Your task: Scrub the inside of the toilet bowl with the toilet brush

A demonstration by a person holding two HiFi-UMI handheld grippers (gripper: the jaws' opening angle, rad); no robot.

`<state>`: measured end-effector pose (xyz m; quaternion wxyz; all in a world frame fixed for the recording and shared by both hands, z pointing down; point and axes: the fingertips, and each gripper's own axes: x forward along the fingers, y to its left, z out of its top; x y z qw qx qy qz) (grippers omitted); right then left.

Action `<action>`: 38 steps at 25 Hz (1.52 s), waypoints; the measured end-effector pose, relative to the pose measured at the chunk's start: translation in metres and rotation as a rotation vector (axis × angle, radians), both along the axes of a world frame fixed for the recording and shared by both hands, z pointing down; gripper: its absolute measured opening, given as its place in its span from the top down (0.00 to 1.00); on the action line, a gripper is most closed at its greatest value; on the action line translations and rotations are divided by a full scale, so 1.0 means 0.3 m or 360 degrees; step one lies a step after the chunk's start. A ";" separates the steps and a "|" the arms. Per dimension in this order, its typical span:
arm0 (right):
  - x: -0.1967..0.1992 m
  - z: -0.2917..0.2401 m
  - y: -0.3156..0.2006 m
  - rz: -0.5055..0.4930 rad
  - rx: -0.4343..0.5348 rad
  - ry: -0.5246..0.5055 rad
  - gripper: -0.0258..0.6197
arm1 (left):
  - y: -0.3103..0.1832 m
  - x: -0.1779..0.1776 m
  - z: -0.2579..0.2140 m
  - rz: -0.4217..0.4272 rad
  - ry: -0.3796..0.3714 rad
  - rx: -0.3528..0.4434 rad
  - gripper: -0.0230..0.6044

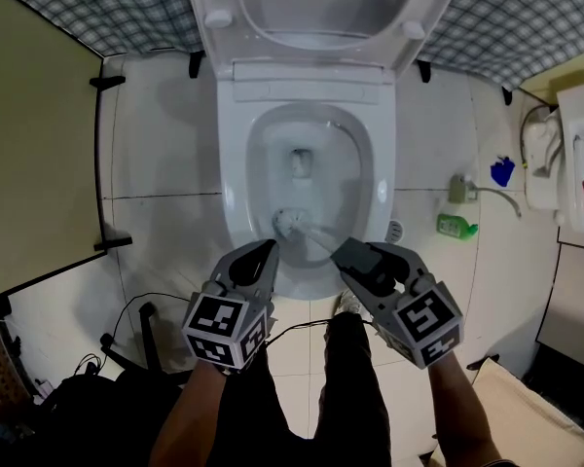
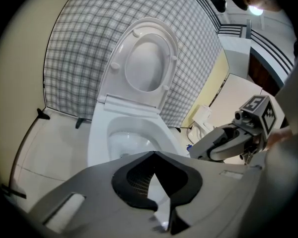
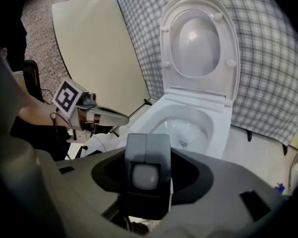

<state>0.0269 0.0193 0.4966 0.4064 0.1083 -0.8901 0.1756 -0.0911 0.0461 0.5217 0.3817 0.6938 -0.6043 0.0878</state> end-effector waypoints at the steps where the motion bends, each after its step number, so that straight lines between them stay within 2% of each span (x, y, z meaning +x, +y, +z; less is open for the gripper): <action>1: 0.007 -0.020 0.023 -0.0022 -0.0024 0.0000 0.63 | -0.004 0.006 -0.002 0.0004 0.0003 0.0002 0.95; 6: 0.038 -0.087 0.076 -0.0107 -0.0100 0.0040 0.63 | -0.005 0.022 -0.008 0.0019 0.0009 0.0005 0.95; 10: 0.065 -0.064 0.049 -0.0097 -0.0074 0.0115 0.63 | 0.003 0.017 -0.008 0.0015 0.0004 -0.0001 0.95; 14: 0.061 0.001 -0.018 -0.0062 -0.0019 0.0151 0.63 | 0.012 0.009 -0.008 0.0009 0.0001 -0.0005 0.95; 22: -0.040 0.190 -0.202 0.0007 0.0099 0.0288 0.63 | 0.031 0.008 0.002 0.0002 0.0006 -0.0015 0.95; 27: -0.061 0.271 -0.276 0.0048 0.0077 0.0324 0.63 | 0.037 0.009 0.005 0.0006 0.0011 -0.0007 0.95; 33: 0.016 0.197 -0.214 -0.0083 0.0068 0.0351 0.63 | 0.041 0.012 -0.005 0.0010 0.0009 0.0009 0.95; 38: 0.085 0.070 -0.104 -0.0244 -0.0012 0.0351 0.63 | 0.037 0.030 -0.052 0.0015 0.0005 0.0034 0.95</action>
